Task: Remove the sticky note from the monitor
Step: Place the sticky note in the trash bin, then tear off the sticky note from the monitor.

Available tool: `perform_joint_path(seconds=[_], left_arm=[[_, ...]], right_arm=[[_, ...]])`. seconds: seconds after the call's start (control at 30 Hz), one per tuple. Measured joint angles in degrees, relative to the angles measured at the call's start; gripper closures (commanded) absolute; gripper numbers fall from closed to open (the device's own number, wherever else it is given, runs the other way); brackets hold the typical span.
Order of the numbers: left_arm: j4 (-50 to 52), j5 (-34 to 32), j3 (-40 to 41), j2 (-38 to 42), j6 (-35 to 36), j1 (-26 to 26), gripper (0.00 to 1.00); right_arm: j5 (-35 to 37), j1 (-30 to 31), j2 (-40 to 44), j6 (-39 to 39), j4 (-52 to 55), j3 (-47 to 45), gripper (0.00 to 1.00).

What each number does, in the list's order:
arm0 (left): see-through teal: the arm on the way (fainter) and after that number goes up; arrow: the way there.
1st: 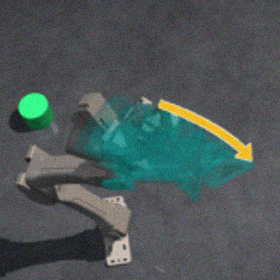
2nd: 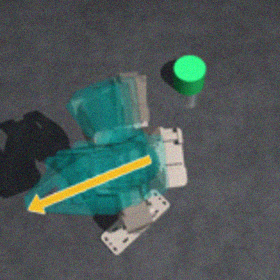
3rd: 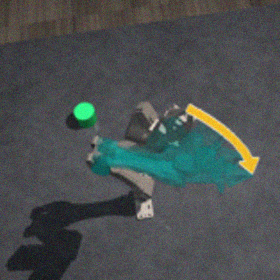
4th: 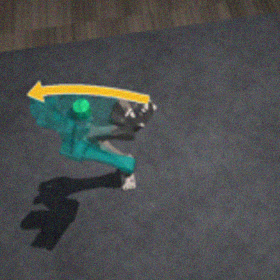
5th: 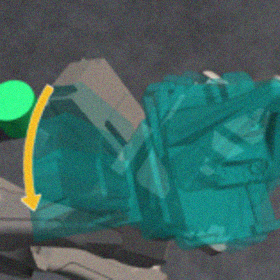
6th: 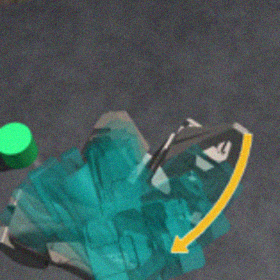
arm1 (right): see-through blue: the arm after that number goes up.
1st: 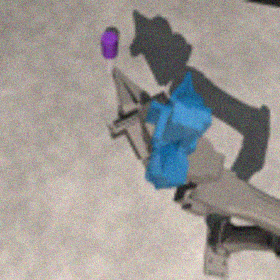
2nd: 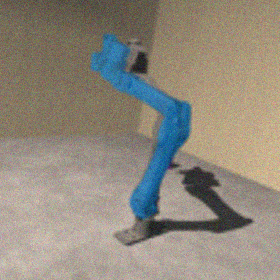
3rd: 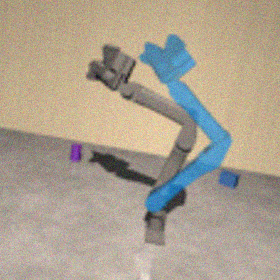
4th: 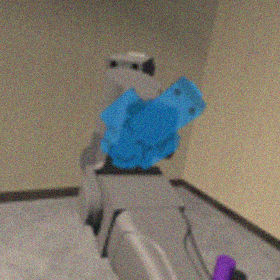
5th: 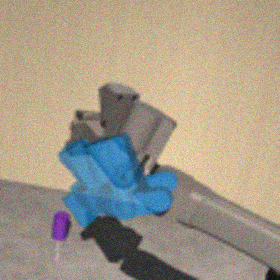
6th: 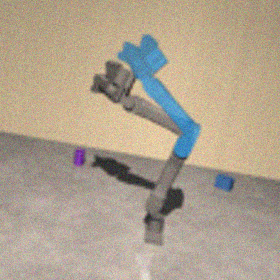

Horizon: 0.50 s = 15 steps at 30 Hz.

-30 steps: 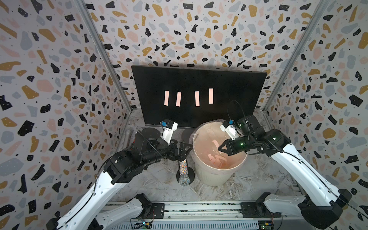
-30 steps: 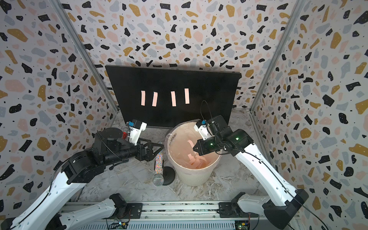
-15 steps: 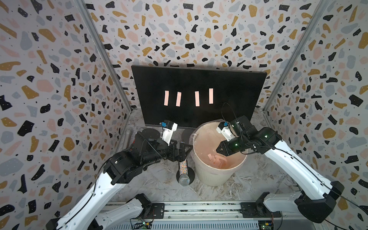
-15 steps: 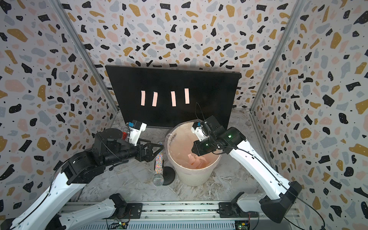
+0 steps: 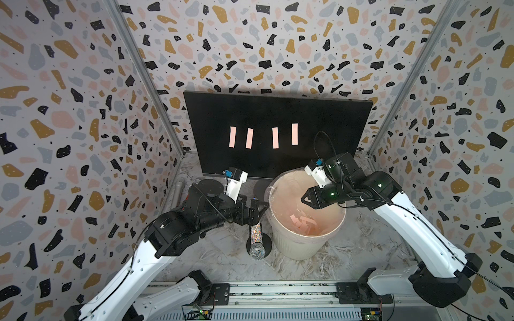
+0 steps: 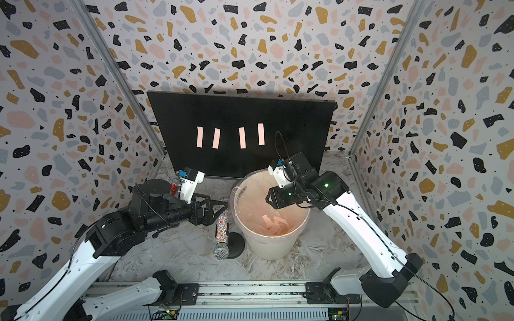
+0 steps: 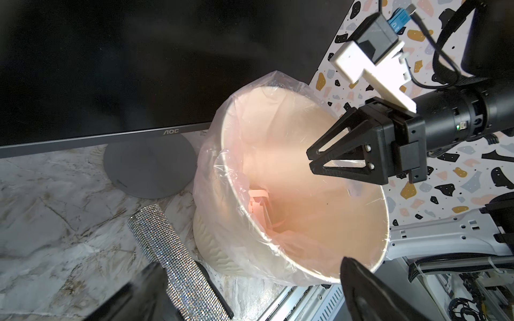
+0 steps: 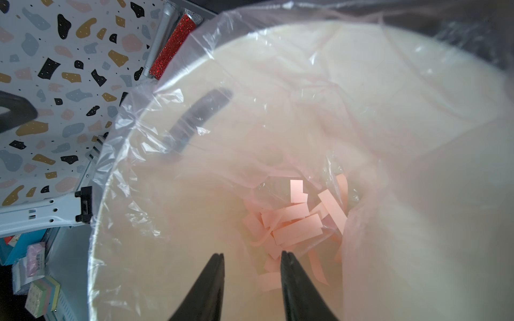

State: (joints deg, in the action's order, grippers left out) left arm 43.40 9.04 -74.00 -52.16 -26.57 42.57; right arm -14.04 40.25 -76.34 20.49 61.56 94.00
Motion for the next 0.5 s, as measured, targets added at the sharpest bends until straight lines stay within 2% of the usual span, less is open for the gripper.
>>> perform_joint_path(seconds=[0.23, 0.5], left_arm=[[0.07, -0.57, 0.00, 0.96, 0.35, -0.02, 0.01], [0.13, -0.66, 0.35, 1.53, 0.48, -0.02, 0.01]], right_arm=[[2.86, 0.00, -2.45, -0.17, 0.37, 6.91, 0.41], [4.37, -0.57, -8.00, -0.20, 0.42, 17.35, 0.30]])
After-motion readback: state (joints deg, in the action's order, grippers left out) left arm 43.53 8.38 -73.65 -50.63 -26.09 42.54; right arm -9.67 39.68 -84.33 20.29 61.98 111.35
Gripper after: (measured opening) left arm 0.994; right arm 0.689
